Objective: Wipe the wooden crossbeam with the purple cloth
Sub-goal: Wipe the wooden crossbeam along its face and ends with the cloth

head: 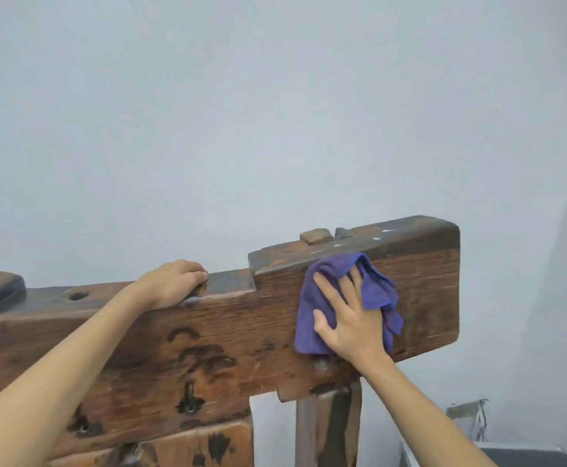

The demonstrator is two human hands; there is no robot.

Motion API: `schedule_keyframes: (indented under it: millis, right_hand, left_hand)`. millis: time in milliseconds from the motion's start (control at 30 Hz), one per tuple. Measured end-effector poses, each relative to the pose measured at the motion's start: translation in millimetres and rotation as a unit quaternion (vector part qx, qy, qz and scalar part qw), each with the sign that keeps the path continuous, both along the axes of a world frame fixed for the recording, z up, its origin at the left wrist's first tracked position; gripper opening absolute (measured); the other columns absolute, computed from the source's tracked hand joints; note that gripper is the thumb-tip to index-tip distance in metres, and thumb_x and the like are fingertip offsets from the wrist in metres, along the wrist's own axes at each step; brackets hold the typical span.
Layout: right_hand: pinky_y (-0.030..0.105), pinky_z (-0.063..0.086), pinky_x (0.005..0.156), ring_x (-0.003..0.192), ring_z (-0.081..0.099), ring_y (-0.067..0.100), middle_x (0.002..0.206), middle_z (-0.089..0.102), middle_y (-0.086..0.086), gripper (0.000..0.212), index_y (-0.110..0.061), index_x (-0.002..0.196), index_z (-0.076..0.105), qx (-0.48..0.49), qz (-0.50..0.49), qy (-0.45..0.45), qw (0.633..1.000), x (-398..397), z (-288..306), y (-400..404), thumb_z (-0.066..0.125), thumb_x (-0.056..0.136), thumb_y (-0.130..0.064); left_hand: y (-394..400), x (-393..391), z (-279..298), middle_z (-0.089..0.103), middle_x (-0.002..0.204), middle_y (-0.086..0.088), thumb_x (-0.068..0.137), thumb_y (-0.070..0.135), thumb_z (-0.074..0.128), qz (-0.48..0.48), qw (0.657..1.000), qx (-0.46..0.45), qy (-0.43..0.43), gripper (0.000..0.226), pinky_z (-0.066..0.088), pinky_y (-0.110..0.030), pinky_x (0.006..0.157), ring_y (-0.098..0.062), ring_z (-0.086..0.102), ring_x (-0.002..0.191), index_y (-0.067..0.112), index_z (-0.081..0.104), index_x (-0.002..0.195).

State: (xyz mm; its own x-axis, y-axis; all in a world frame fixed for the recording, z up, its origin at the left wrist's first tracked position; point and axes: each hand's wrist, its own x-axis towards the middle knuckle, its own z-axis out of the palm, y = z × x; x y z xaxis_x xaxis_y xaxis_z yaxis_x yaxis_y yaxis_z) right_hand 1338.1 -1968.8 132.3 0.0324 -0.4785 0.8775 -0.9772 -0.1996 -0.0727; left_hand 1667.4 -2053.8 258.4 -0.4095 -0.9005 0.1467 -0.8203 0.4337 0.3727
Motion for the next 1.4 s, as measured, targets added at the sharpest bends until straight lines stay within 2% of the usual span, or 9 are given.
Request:
schedule_keyframes:
  millis: [167,400,533,633,733,867,1067,1233,1400]
  right_hand:
    - [0.06,0.03,0.118,0.151,0.026,0.038,0.163,0.034,0.014,0.064,-0.014,0.156,0.036,-0.023,-0.104,-0.196,0.975,-84,10,16,0.039,0.096,-0.039]
    - [0.048,0.018,0.122,0.155,0.02,0.031,0.162,0.036,0.008,0.056,-0.022,0.15,0.048,-0.071,-0.122,-0.265,0.954,-116,88,10,0.033,0.097,-0.029]
    - [0.041,0.039,0.083,0.1,0.057,0.035,0.107,0.069,0.011,0.058,-0.034,0.091,0.072,0.166,-0.239,-0.186,0.938,-134,163,10,0.022,0.095,-0.062]
    - [0.045,0.037,0.09,0.119,0.058,0.035,0.136,0.065,0.005,0.061,-0.044,0.124,0.065,0.354,-0.286,-0.09,0.886,-127,195,-2,0.019,0.094,-0.069]
    - [0.048,0.032,0.109,0.142,0.045,0.03,0.156,0.05,0.0,0.068,-0.036,0.143,0.054,0.418,-0.247,-0.046,0.873,-104,199,-17,0.013,0.098,-0.067]
    - [0.047,0.029,0.112,0.143,0.043,0.027,0.158,0.046,0.0,0.065,-0.03,0.144,0.051,0.431,-0.179,0.005,0.884,-40,190,-29,0.01,0.102,-0.058]
    - [0.046,0.033,0.085,0.128,0.053,0.033,0.14,0.057,0.004,0.055,-0.027,0.119,0.058,0.401,-0.067,0.076,0.911,69,175,-42,0.011,0.097,-0.046]
    - [0.045,0.036,0.087,0.125,0.059,0.032,0.138,0.064,0.008,0.051,-0.025,0.128,0.064,0.415,-0.03,0.225,0.881,169,156,-45,0.026,0.101,-0.046]
    - [0.039,0.042,0.075,0.105,0.068,0.03,0.119,0.071,0.001,0.047,-0.022,0.115,0.069,0.236,0.0,0.292,0.927,166,130,-23,0.031,0.104,-0.047]
  left_hand:
    - [-7,-5,-1,0.065,0.084,0.011,0.1,0.025,0.042,-0.007,1.0,-0.02,-0.011,0.031,0.047,-0.04,0.094,-0.019,0.06,0.089,0.025,0.061,0.075]
    - [-17,-4,-5,0.069,0.093,0.009,0.099,0.028,0.042,0.001,1.0,-0.026,-0.015,0.028,0.047,-0.04,0.094,-0.014,0.061,0.092,0.025,0.065,0.083]
    - [-15,-6,-3,0.068,0.095,0.007,0.098,0.028,0.04,0.01,0.999,-0.022,-0.039,0.028,0.047,-0.041,0.094,-0.017,0.06,0.093,0.025,0.065,0.087]
    - [-12,-8,-2,0.067,0.099,0.004,0.098,0.029,0.038,0.016,0.998,-0.019,-0.054,0.027,0.047,-0.042,0.095,-0.021,0.059,0.097,0.025,0.063,0.09]
    - [-11,-8,-3,0.065,0.098,0.004,0.098,0.029,0.037,0.018,0.998,-0.027,-0.06,0.027,0.047,-0.04,0.093,-0.022,0.057,0.096,0.025,0.061,0.089]
    - [-7,-11,-3,0.061,0.094,0.004,0.097,0.031,0.035,0.023,0.997,-0.029,-0.069,0.027,0.047,-0.039,0.089,-0.022,0.056,0.095,0.028,0.058,0.084]
    - [-3,-12,-2,0.063,0.098,0.001,0.096,0.033,0.034,0.037,0.997,-0.017,-0.06,0.028,0.045,-0.038,0.085,-0.023,0.056,0.096,0.026,0.06,0.087]
    - [0,-5,5,0.067,0.126,-0.005,0.096,0.021,0.042,0.018,0.999,-0.003,-0.032,0.03,0.043,-0.042,0.101,-0.028,0.057,0.115,0.021,0.07,0.109]
    - [1,0,6,0.067,0.125,-0.006,0.095,0.014,0.044,0.005,1.0,0.012,0.0,0.029,0.042,-0.04,0.103,-0.027,0.056,0.114,0.02,0.071,0.103]
